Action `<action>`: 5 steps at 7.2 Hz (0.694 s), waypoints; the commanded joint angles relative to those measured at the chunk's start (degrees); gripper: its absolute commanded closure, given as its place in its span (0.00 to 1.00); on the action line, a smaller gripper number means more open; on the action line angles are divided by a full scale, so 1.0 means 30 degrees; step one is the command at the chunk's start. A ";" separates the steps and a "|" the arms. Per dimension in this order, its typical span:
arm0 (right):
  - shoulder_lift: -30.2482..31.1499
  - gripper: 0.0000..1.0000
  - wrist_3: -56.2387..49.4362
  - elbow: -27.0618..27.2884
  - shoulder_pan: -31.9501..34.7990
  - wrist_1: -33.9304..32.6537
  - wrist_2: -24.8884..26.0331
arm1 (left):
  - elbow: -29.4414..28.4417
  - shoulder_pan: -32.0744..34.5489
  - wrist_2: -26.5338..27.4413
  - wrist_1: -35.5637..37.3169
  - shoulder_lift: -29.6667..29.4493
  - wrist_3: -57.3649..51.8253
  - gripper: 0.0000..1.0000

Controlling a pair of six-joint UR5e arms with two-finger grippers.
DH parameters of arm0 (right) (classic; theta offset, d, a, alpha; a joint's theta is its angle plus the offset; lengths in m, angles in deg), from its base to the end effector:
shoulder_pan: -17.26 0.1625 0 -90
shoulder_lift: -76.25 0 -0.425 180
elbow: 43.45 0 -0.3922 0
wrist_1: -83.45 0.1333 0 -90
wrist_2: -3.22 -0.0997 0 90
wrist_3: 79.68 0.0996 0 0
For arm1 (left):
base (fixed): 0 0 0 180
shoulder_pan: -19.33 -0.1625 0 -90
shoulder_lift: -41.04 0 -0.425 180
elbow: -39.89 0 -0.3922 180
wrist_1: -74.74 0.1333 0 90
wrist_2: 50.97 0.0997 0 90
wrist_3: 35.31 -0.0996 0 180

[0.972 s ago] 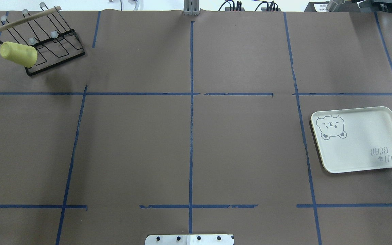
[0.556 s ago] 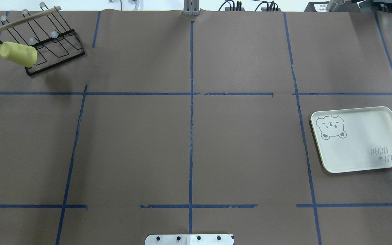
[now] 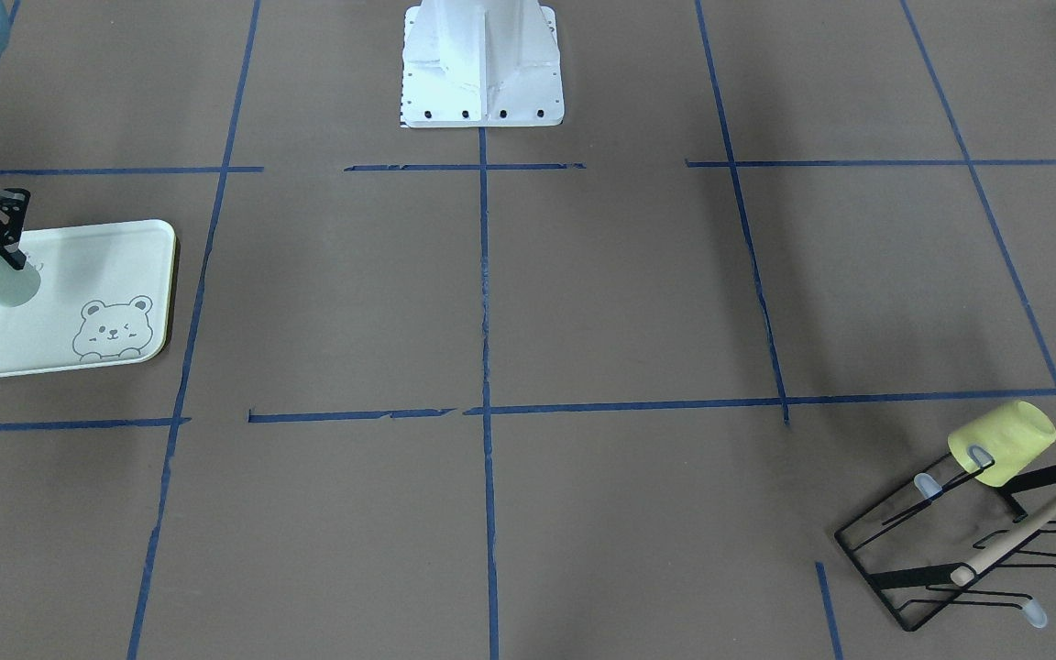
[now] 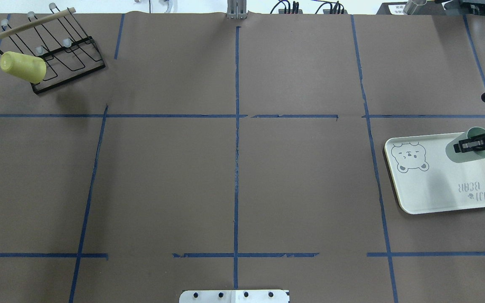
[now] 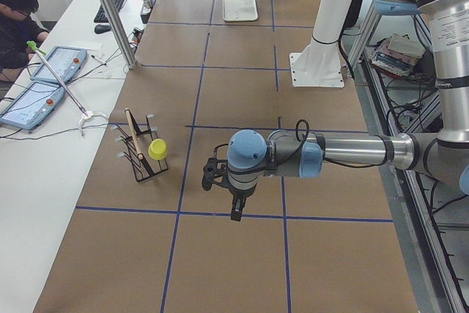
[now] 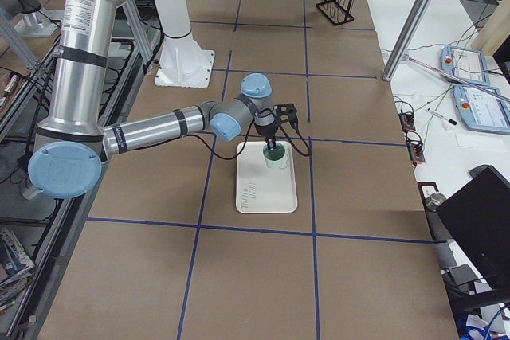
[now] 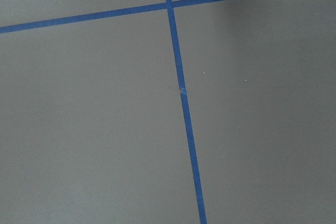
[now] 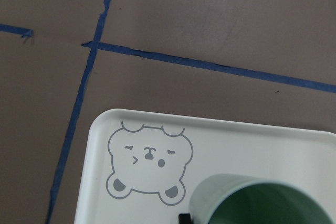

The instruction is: Left arm grabs green cup and hands to right arm on tray

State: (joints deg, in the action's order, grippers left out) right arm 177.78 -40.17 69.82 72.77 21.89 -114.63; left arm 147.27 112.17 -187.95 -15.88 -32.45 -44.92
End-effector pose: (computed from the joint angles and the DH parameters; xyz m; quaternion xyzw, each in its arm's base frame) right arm -0.1731 -0.4052 0.5021 0.1303 -0.3811 -0.0427 0.9143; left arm -0.0789 -0.3694 0.6294 0.0551 0.3949 0.0593 0.9151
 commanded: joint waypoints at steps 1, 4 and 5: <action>0.0199 0.83 0.0336 -0.0400 -0.0632 0.0335 0.0408 | 0.0006 0.0021 -0.0012 -0.0001 -0.0023 0.0012 0.00; 0.0141 0.00 0.0424 -0.0754 -0.0721 0.0364 0.0409 | 0.0035 0.0050 -0.0012 -0.0001 -0.0110 0.0041 0.00; 0.0141 0.00 0.0424 -0.0754 -0.0721 0.0364 0.0409 | 0.0035 0.0050 -0.0012 -0.0001 -0.0140 0.0041 0.00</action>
State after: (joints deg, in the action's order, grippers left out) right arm 178.23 -38.96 67.64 70.65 22.95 -113.42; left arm 147.37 112.30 -187.99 -15.88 -32.76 -44.80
